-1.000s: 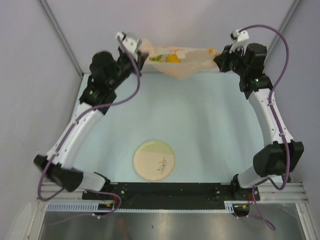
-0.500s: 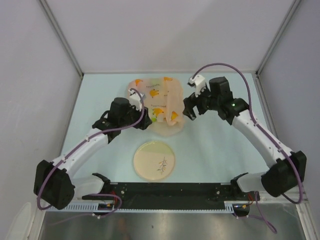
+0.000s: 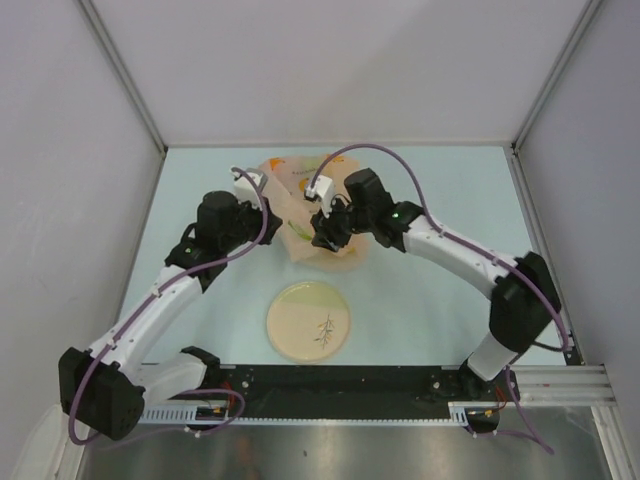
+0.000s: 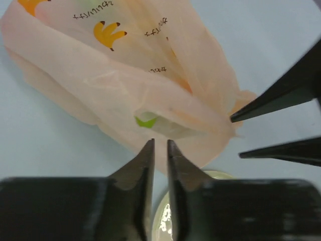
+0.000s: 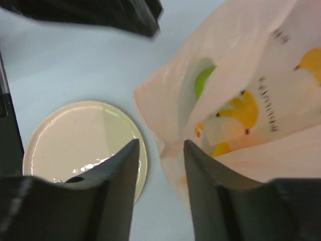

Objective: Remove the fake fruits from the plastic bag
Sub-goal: Adjust the plastic bag at the center of the board.

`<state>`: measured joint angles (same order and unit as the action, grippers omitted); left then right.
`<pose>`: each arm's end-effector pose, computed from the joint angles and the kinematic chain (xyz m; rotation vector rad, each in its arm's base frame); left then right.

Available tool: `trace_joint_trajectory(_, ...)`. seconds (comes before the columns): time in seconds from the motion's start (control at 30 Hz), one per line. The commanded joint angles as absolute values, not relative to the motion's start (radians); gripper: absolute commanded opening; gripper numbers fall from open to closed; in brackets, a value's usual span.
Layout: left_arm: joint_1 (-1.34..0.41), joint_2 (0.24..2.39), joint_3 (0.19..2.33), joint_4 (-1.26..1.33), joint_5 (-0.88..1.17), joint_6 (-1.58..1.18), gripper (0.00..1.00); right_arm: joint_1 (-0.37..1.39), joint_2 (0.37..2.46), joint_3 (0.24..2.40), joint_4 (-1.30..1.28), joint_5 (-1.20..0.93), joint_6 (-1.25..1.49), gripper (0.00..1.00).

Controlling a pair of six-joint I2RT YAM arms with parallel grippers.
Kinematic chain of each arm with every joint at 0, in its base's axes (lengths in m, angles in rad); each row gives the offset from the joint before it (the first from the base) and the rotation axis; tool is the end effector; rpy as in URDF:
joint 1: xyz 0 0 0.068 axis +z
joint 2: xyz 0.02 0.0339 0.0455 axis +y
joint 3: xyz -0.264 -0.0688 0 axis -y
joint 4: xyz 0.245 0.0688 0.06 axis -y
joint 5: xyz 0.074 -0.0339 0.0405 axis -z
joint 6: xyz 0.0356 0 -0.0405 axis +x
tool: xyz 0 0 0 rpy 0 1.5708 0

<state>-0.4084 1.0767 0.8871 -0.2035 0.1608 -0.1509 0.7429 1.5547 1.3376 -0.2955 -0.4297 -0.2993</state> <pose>0.2249 -0.1035 0.3169 0.3622 1.9625 -0.5217 0.2556 0.2549 0.3311 -1.2744 1.6833 0.7152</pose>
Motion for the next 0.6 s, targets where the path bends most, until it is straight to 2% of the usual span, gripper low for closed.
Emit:
trace_joint_trajectory(0.0,-0.373,1.040,0.842,-0.160,0.166,-0.172,0.07,0.707,1.679,1.351,-0.275,-0.440,-0.174,0.41)
trace_joint_trajectory(0.03,-0.367,1.035,0.836,-0.158,0.167,-0.173,0.00,0.701,1.696,1.351,-0.265,-0.417,-0.152,0.40)
trace_joint_trajectory(0.07,-0.359,1.029,0.831,-0.158,0.169,-0.173,0.00,0.678,1.725,1.351,-0.244,-0.396,-0.129,0.35)
trace_joint_trajectory(0.2,-0.327,1.019,0.810,-0.152,0.233,-0.164,0.02,0.638,1.767,1.351,-0.224,-0.331,-0.084,0.28)
trace_joint_trajectory(0.23,-0.325,1.016,0.807,-0.129,0.326,-0.164,0.10,0.629,1.770,1.351,-0.232,-0.325,-0.098,0.27)
trace_joint_trajectory(0.27,-0.327,1.017,0.804,-0.109,0.380,-0.161,0.49,0.620,1.772,1.351,-0.248,-0.313,-0.101,0.27)
trace_joint_trajectory(0.33,-0.336,1.035,0.795,-0.040,0.544,-0.158,0.78,0.585,1.773,1.342,-0.258,-0.296,-0.103,0.30)
trace_joint_trajectory(0.37,-0.347,1.048,0.798,-0.028,0.557,-0.146,1.00,0.571,1.770,1.335,-0.253,-0.255,-0.101,0.34)
trace_joint_trajectory(0.4,-0.385,1.072,0.813,-0.020,0.554,-0.121,1.00,0.555,1.769,1.324,-0.250,-0.232,-0.097,0.38)
trace_joint_trajectory(0.43,-0.408,1.086,0.824,-0.020,0.540,-0.085,1.00,0.519,1.767,1.321,-0.244,-0.221,-0.092,0.49)
trace_joint_trajectory(0.53,-0.523,1.173,0.920,-0.098,0.458,0.153,1.00,0.445,1.747,1.321,-0.224,-0.215,-0.063,0.64)
trace_joint_trajectory(0.57,-0.549,1.207,0.972,-0.119,0.442,0.190,1.00,0.433,1.738,1.321,-0.224,-0.215,-0.063,0.66)
